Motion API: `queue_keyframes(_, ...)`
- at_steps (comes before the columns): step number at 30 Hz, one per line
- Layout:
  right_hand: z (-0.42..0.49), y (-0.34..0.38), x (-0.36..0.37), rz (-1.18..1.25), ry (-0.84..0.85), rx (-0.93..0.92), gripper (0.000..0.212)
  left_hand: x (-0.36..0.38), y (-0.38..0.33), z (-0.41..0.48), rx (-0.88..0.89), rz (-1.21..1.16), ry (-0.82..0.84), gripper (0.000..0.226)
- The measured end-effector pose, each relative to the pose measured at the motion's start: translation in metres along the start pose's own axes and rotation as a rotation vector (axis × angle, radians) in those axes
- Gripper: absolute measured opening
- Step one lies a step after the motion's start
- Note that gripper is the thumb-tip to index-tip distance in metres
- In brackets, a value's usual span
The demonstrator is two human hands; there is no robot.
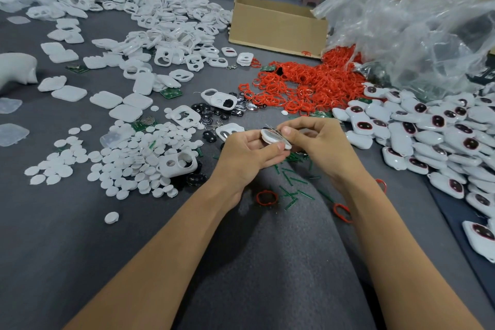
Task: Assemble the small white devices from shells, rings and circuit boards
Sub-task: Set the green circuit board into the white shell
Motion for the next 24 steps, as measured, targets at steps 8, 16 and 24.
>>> queue_keyframes(8,0.001,0.002,0.001,-0.151,0.028,-0.08,0.01,-0.001,0.0,0.002,0.008,-0.019,0.016,0.02)
queue_keyframes(16,0.001,0.006,0.0,-0.261,0.022,-0.173,0.011,-0.003,0.001,0.004,0.012,-0.012,0.008,0.03)
queue_keyframes(24,0.001,0.012,0.007,-0.404,0.031,-0.273,0.013,-0.006,0.002,0.005,0.024,0.026,-0.021,0.038)
Point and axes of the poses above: each hand's wrist, its own z-axis towards the middle knuckle, its own x-axis out of the palm, y = z × x, the point moved 4 cm from there along z, towards the middle knuckle, and after that the axes turned 13 degrees about -x, right-handed, at the moved point
